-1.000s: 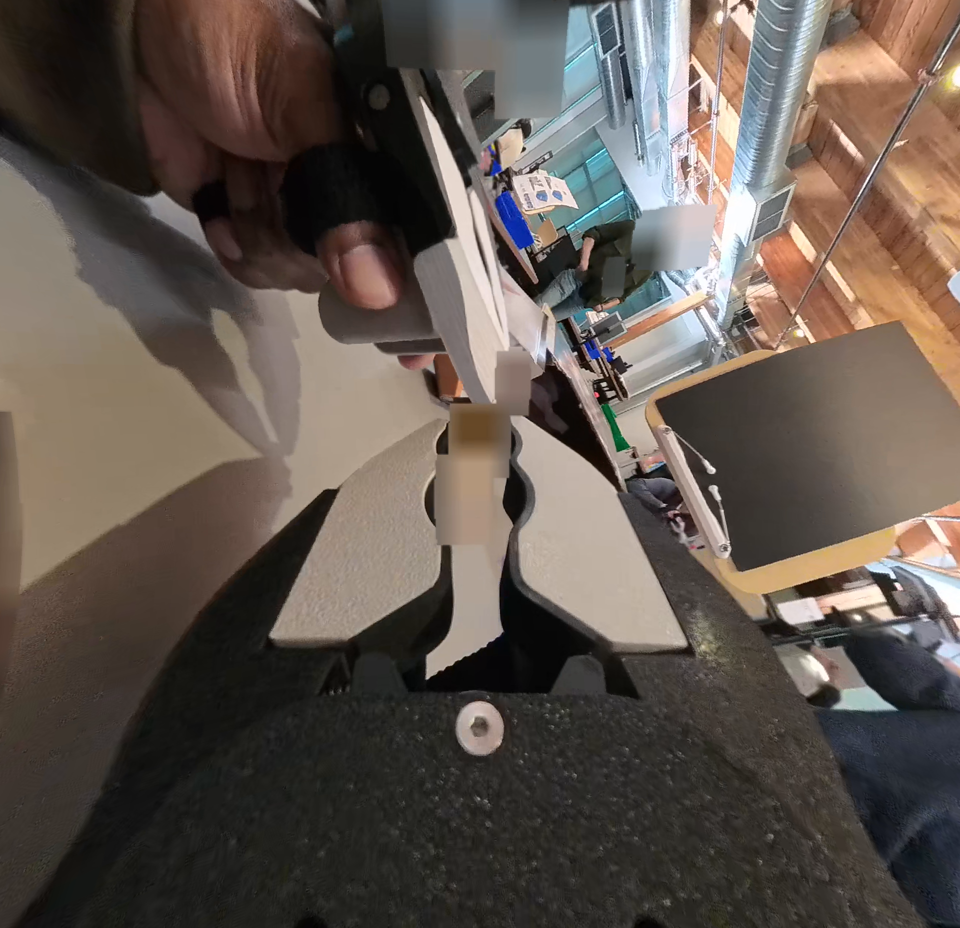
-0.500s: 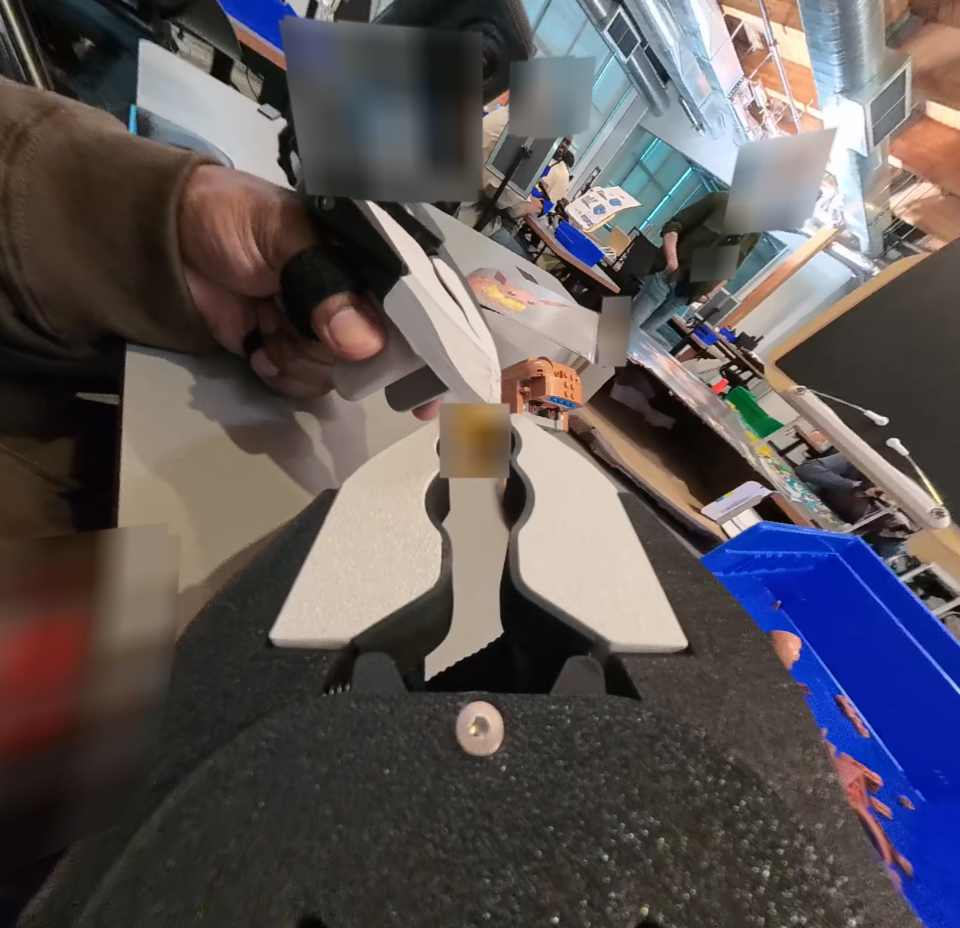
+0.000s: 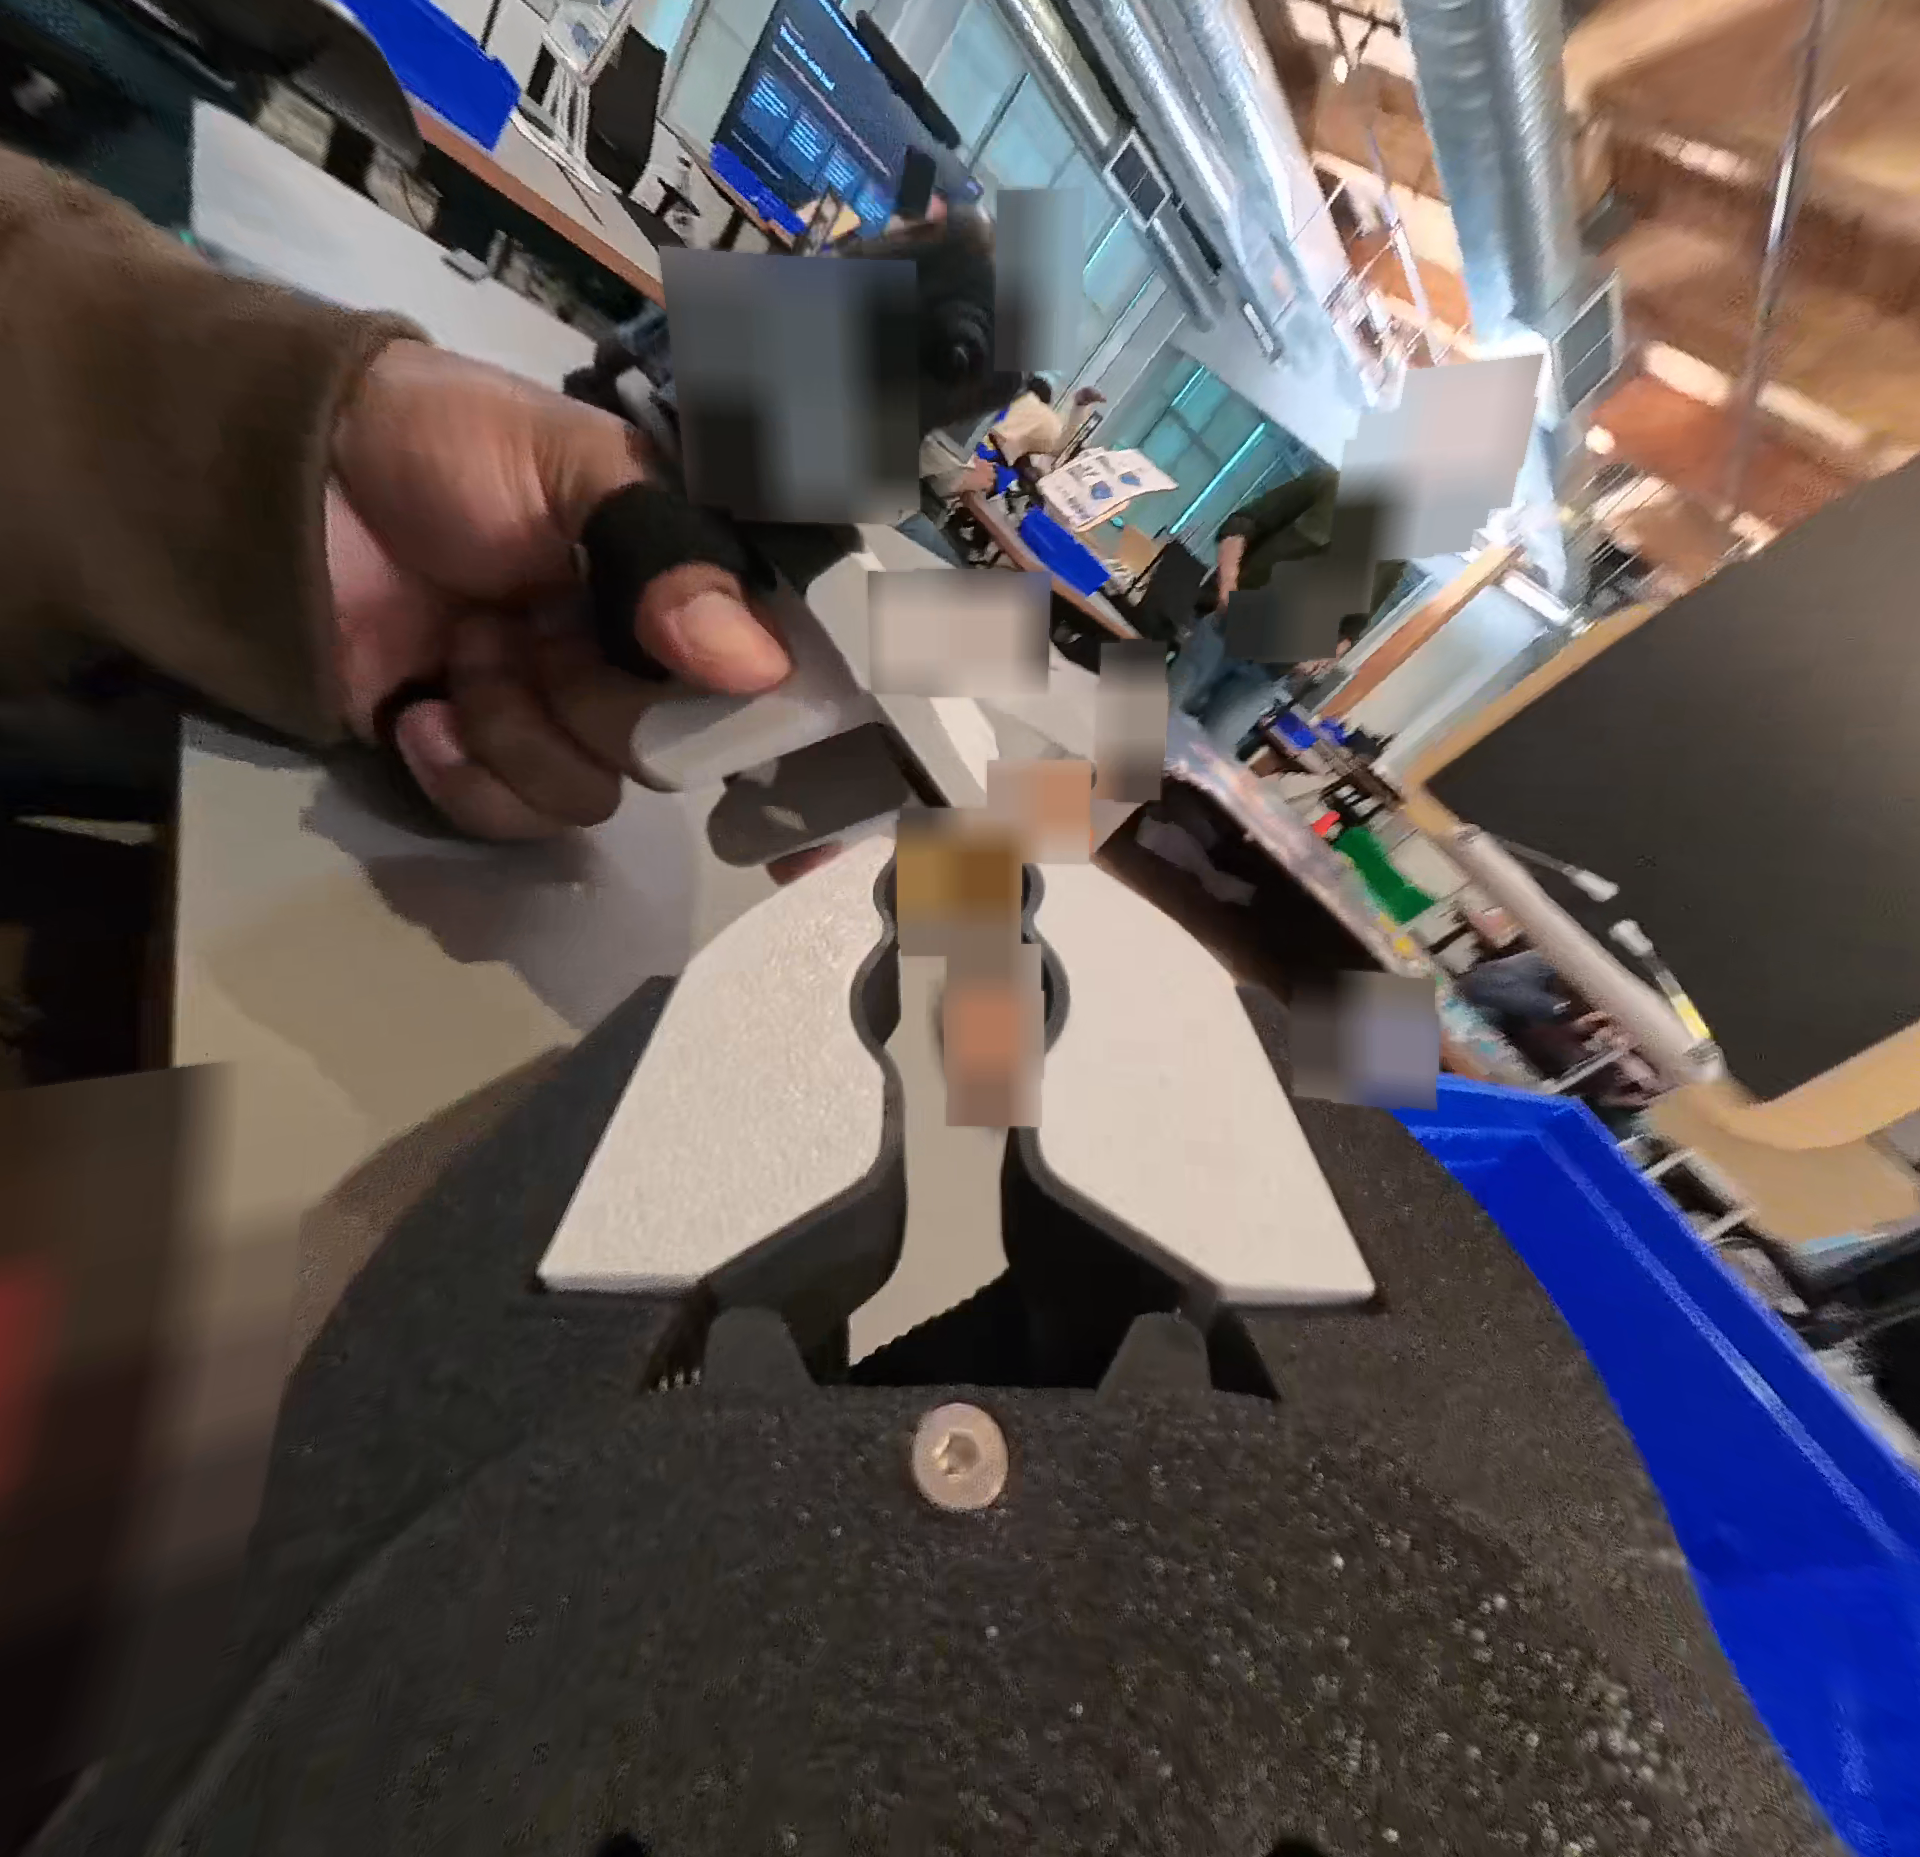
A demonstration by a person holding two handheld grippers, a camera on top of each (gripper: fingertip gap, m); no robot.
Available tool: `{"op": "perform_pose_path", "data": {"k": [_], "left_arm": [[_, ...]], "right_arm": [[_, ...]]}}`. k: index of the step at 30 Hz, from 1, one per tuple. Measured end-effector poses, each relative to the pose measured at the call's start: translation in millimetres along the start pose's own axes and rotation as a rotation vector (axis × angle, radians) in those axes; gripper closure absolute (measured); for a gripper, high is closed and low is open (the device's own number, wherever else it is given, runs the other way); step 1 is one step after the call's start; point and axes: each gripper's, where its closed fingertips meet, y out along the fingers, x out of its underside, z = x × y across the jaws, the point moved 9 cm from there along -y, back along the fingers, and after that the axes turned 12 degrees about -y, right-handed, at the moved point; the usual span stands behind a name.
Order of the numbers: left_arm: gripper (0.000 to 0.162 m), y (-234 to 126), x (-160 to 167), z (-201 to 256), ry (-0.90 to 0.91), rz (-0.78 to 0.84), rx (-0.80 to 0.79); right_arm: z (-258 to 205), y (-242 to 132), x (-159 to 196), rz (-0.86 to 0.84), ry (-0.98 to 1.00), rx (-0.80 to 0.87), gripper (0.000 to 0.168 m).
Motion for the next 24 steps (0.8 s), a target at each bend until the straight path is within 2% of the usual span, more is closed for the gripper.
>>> {"op": "perform_pose_path", "data": {"k": [4,11,18,19,21,24], "left_arm": [[0.159,-1,0,-1,-0.124,0.008,0.086],[0.158,3,2,-1,-0.272,0.042,0.227],[0.159,5,1,-1,-0.281,0.053,0.238],[0.159,6,2,-1,-0.28,0.047,0.236],[0.16,4,-1,-5,-0.292,0.084,0.209],[0.16,0,-2,-5,-0.267,0.121,0.164]], "right_arm": [[-4,-2,-6,0.009,-0.128,0.052,0.153],[0,-4,-11,0.089,-0.033,0.064,0.153],[5,-5,-13,0.138,0.072,0.052,0.153],[8,-12,-14,0.184,0.109,0.067,0.168],[16,-18,-14,0.261,0.209,0.109,0.168],[13,-9,-8,0.16,0.168,0.115,0.168]]}}
